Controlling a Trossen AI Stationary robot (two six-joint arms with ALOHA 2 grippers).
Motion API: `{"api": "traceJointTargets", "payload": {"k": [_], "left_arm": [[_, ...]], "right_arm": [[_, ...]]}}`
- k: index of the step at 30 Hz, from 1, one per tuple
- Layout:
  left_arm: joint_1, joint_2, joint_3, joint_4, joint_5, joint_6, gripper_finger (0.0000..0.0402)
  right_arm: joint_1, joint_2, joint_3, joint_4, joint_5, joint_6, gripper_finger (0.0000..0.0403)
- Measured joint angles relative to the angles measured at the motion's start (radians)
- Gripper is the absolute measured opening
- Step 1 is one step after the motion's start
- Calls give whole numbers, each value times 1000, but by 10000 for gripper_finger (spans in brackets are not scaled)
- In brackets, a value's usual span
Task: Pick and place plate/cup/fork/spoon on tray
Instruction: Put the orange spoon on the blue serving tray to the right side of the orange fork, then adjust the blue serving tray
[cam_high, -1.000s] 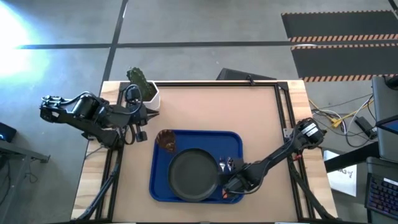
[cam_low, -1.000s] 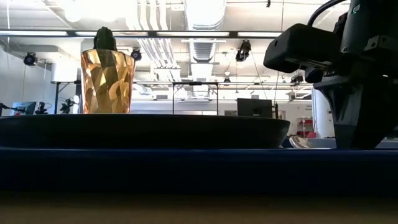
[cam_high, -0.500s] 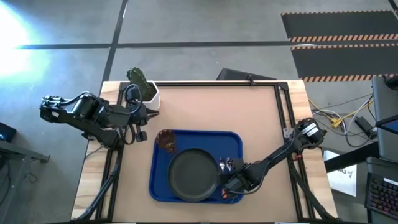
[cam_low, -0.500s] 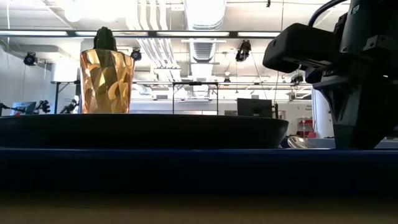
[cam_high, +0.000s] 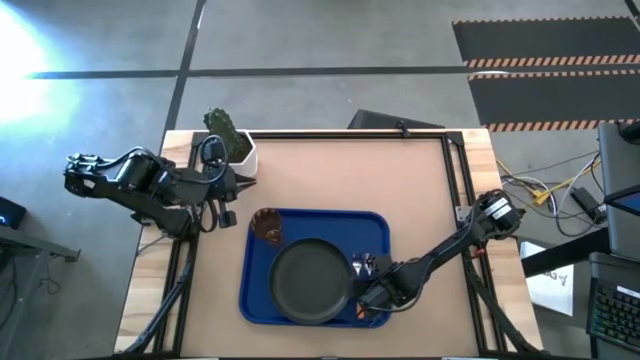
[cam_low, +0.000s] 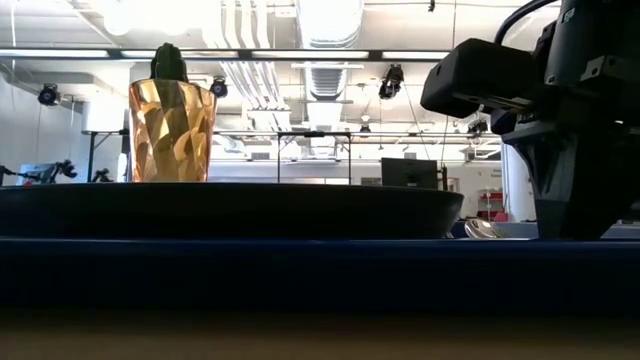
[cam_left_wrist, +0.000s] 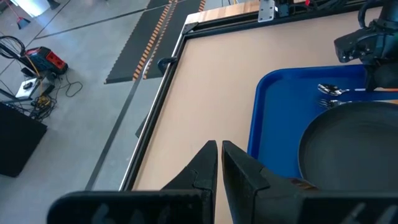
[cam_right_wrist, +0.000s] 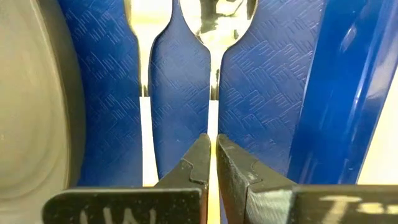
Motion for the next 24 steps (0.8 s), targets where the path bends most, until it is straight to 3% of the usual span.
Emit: {"api": "traceJointTargets", "payload": {"k": [6,24], "left_arm": [[0,-1,0,-1,0,0,6],[0,-4,0,-1,0,0,6]], "right_arm": [[0,1,10,0,-5,-28,13],[-4,-9,17,-53,16,-49,90]]}}
